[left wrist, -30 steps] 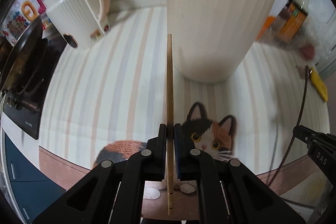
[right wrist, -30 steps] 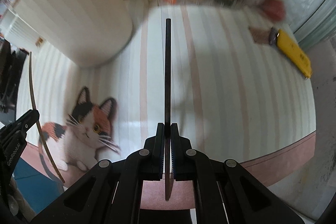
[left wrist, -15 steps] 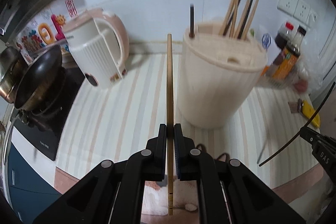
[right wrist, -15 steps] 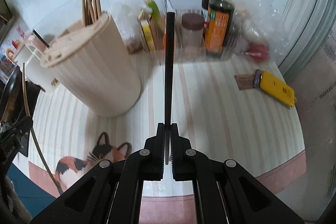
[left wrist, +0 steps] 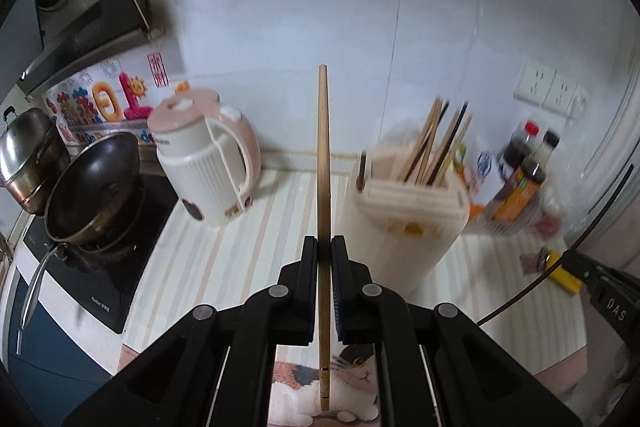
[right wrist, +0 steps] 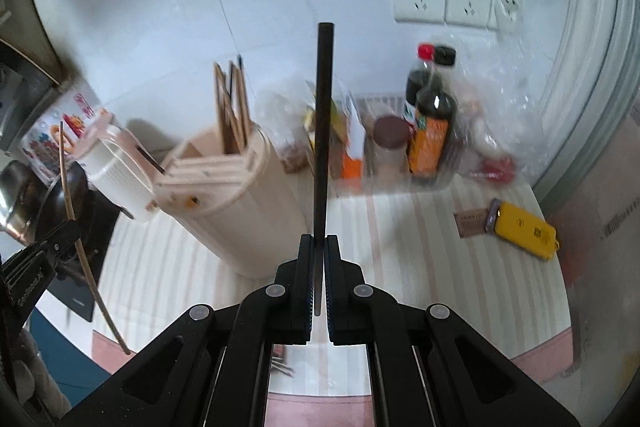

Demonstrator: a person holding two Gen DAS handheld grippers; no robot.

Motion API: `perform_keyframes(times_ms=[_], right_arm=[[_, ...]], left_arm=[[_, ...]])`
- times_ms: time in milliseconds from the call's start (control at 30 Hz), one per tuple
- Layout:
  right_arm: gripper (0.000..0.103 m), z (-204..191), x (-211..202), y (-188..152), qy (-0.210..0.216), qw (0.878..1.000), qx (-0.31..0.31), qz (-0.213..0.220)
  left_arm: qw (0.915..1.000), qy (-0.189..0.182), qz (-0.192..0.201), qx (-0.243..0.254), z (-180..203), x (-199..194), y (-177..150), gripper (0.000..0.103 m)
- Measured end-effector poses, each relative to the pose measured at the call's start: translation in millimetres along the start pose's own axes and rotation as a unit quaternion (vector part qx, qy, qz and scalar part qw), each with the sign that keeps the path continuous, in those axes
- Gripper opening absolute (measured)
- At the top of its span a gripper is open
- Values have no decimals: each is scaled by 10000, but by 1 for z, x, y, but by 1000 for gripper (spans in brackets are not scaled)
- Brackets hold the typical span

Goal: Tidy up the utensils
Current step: 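Lift both chopsticks and carry them over the beige holder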

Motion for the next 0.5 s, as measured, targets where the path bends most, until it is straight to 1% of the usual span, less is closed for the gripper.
perform_keyframes(times_ms=[167,333,467,500], right_arm=[[5,-21,-21,24,186,9996,-96,169],[5,-44,-41,51,396,9984,-160,362],[5,-57,-53,76,503,9970,-170,561],[5,-60,-55,83,540,9966,-154,609]], left_arm=[[9996,-151,221,-135,1,-20,27,4],[9973,-514,434,-288,9,-37,59,4],[9943,-802,592,-378,17,-42,88,4],[9940,-824,623,-372,19,-42,95,4]])
Point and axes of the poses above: each gripper's, at about its wrist camera, not at the fingertips, and x roughly the way its jaws point, z to its right, y to its top, the point moved 9 cm from there along x, roughly the way its jaws point, and after that the axes turned 8 degrees about x, right-handed, at the moved point
